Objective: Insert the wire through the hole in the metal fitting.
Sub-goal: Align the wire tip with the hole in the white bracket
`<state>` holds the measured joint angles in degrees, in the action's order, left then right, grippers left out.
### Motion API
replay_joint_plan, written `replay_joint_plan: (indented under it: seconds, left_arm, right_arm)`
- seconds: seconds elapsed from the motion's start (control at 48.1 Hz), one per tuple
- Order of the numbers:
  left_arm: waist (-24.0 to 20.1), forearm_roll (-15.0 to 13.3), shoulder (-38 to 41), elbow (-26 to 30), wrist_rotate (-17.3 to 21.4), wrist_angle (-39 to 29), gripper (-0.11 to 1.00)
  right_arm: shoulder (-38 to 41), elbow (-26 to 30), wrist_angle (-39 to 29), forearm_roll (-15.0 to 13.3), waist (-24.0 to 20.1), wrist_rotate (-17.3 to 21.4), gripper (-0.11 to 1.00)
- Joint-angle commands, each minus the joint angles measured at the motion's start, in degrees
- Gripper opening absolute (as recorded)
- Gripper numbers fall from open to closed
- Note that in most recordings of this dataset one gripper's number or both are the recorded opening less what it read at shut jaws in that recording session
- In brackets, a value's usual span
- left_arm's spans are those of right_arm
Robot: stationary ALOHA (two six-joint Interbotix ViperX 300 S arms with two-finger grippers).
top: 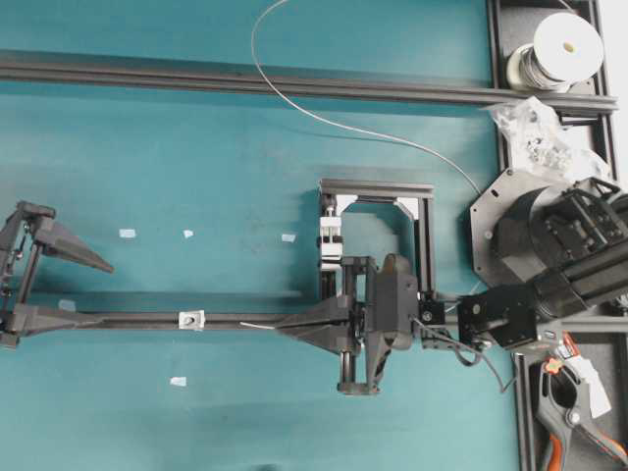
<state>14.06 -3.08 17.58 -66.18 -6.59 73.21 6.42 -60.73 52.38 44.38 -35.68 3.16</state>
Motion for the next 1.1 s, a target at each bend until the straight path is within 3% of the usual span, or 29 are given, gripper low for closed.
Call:
replay_joint_plan:
  seconds: [0.0, 1.081]
  left_arm:
    - [0.2, -0.2, -0.6, 0.2, -0.1, 0.3, 0.88]
    - [0.2, -0.2, -0.7, 0.6, 0.1, -0.9, 0.88]
  right_arm:
    - [-0.5, 0.7, 0.3, 0.0, -0.4, -0.1, 0.0]
    - [1.7, 3.1, 0.5, -0.1, -0.4, -0.8, 0.0]
